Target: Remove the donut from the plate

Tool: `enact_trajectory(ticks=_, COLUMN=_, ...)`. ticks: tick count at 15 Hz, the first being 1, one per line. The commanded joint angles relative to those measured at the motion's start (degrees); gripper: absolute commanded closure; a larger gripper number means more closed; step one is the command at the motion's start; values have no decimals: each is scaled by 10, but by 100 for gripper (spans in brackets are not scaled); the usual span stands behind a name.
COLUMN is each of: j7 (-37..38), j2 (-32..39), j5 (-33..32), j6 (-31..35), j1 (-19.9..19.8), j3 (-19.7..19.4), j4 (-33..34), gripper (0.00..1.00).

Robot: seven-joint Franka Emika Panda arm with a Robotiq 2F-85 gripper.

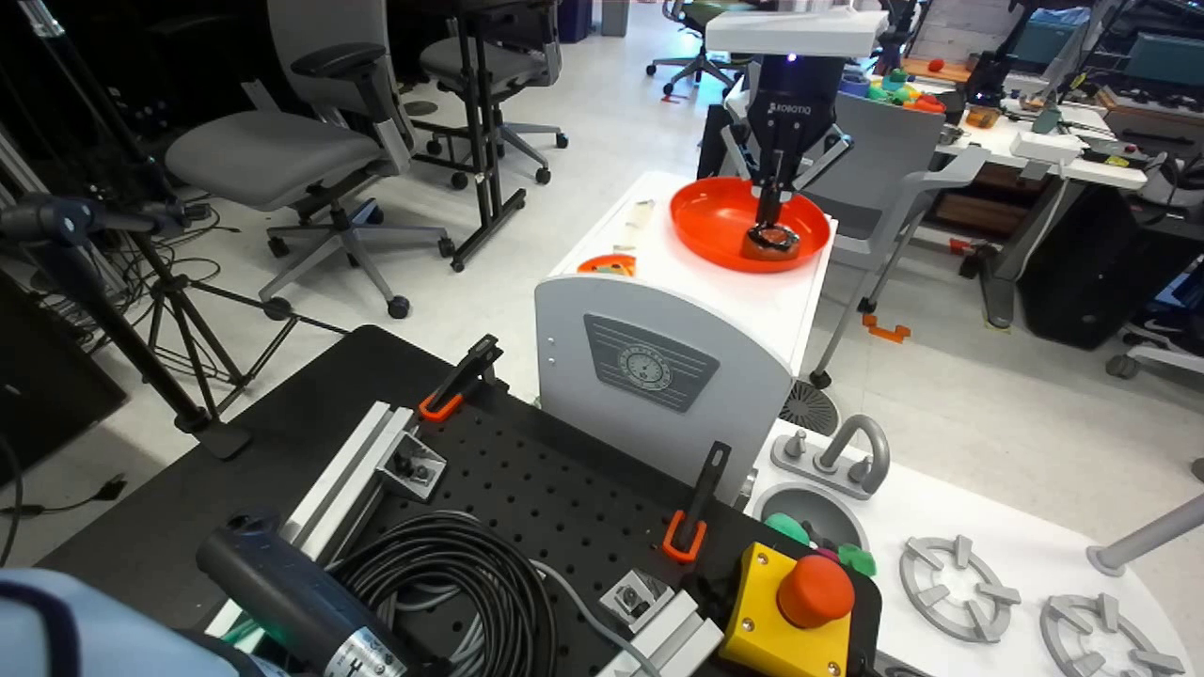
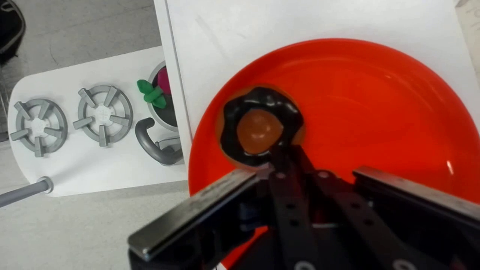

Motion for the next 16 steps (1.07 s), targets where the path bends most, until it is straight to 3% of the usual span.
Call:
enact_trajectory(ticks=1, j7=-10, j2=6, j5=8, j6=-1, j1=-2, j3=1, j4=11, gripper=60)
enact_trajectory(ticks=9, j7=-17, j2=4, j5=12, j6=1, j1=-6, j3=4, j4=9, gripper=2)
enact_trajectory(ticks=16, j7=-36, j2=13, j5=16, j6=-17, j1=-7, j3=6, j4=19, gripper=0)
